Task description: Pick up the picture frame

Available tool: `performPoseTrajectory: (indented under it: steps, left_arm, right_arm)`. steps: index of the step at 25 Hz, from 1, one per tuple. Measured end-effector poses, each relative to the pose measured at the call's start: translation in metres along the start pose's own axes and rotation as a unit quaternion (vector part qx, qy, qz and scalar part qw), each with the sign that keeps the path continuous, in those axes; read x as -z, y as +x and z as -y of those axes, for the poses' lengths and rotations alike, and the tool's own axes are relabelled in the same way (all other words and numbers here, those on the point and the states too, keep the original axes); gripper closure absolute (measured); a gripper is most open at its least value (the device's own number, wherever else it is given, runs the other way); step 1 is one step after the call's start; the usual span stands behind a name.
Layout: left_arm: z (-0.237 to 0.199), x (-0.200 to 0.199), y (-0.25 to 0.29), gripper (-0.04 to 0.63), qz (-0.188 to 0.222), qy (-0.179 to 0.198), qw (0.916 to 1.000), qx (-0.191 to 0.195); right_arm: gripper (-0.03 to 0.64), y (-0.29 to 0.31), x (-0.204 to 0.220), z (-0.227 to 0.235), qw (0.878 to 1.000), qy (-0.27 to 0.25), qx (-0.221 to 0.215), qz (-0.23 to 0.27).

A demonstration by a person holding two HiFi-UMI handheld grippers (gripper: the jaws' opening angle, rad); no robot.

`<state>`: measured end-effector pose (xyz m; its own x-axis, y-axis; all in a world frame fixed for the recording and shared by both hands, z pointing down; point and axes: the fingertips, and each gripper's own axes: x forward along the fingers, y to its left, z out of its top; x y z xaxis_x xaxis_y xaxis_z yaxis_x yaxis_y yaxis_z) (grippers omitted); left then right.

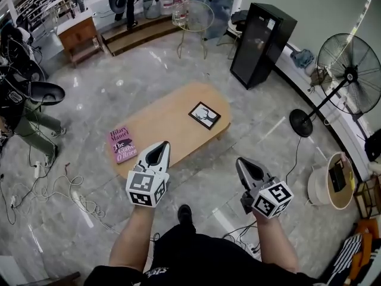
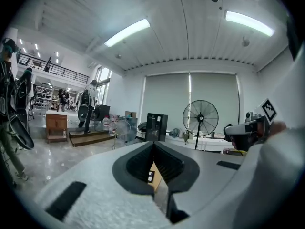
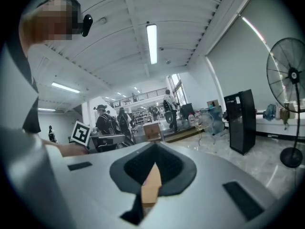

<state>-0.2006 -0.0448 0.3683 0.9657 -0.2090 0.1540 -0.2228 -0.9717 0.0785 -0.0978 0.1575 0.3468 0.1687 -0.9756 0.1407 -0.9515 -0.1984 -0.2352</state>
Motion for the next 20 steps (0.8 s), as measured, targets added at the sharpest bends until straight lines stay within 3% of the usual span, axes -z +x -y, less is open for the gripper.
performPoseTrajectory:
  steps: [8, 20]
  left_arm:
    - [-0.043, -0.01, 0.045, 0.586, 0.002, -0.008, 0.9999, 0.011]
    - [-0.059, -0.022, 0.098, 0.586, -0.004, -0.011, 0.9999, 0.007]
  right_arm:
    - [0.611, 0.065, -0.005, 0.005, 1.0, 0.005, -0.01, -0.017]
    - [0.611, 0.106, -0.019, 0.048, 1.0, 0.015, -0.024, -0.01]
